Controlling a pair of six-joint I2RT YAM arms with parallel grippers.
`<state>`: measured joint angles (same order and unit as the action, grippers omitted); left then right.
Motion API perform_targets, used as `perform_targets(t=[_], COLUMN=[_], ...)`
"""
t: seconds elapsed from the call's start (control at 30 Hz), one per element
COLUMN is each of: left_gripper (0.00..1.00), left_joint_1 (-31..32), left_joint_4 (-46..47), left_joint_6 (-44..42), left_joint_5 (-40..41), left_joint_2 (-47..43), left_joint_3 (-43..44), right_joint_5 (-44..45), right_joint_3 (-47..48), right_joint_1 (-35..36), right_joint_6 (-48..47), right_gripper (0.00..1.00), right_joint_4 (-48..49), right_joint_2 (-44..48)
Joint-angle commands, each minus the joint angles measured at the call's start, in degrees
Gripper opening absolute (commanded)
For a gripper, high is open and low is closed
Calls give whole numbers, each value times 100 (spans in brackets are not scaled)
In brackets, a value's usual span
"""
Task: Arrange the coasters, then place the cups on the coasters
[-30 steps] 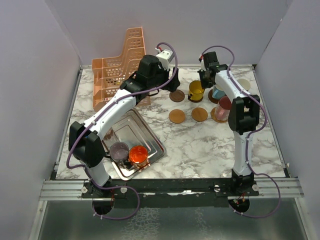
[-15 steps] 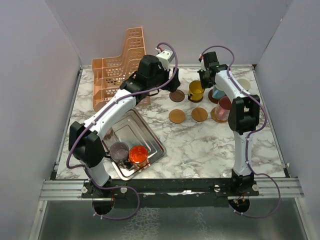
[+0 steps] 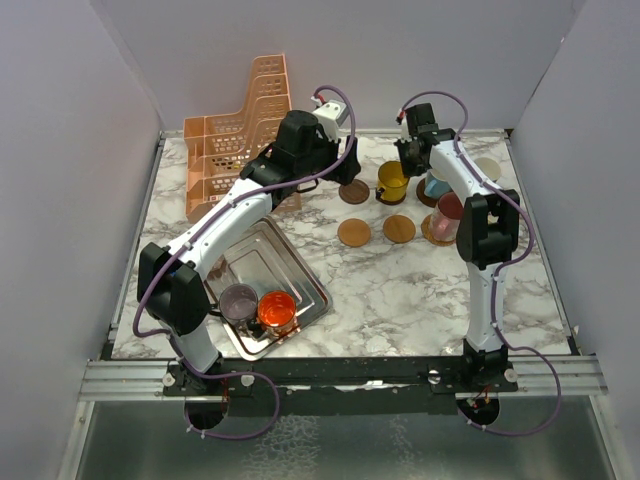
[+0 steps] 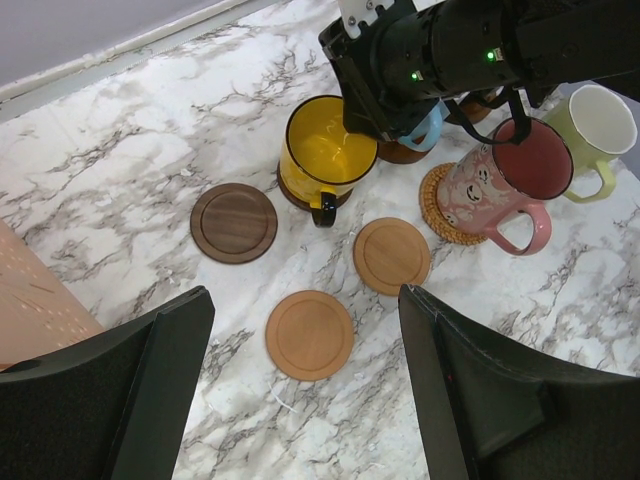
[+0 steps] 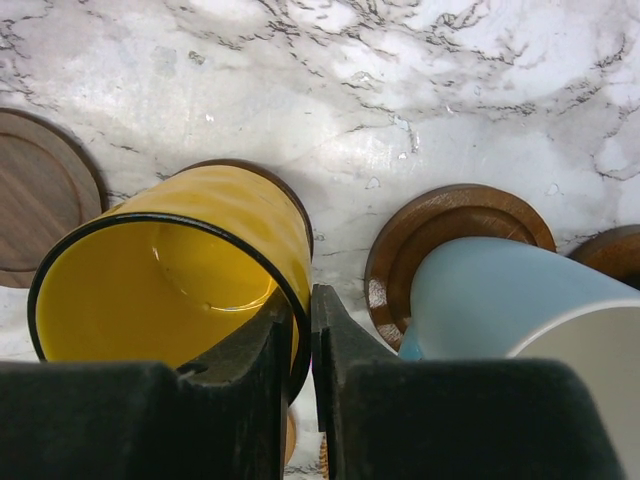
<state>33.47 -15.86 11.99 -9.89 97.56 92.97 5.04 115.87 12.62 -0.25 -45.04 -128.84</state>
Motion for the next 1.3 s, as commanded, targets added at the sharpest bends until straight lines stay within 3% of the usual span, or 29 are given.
perform_targets(t=[0.0, 0.7, 0.77, 0.9, 0.97, 1.27], left_gripper=[78, 78, 78, 78, 79, 81], left_joint_1=[-8, -84, -110, -192, -251, -680], left_joint_4=[145, 73, -28, -444, -713, -2548], left_joint_6=[-69, -557, -782, -1542, -1950, -3774], left_joint_5=[-162, -283, -391, -667, -721, -981], left_joint_2=[-211, -298, -316, -349, -395, -878], left_joint_3=[-69, -109, -60, 73, 108, -52], right_joint_5=[93, 192, 89, -277, -443, -1259], right_joint_3=[137, 269, 250, 24, -193, -2045], right_joint_1=[-41, -36, -35, -32, -32, -33], right_joint_6=[-78, -292, -336, -527, -650, -1266], right_gripper=[16, 34, 35, 52, 54, 66], right_joint_4=[189, 424, 462, 684, 844, 1851], right_joint_2=[-98, 286, 451, 916, 1216, 2973])
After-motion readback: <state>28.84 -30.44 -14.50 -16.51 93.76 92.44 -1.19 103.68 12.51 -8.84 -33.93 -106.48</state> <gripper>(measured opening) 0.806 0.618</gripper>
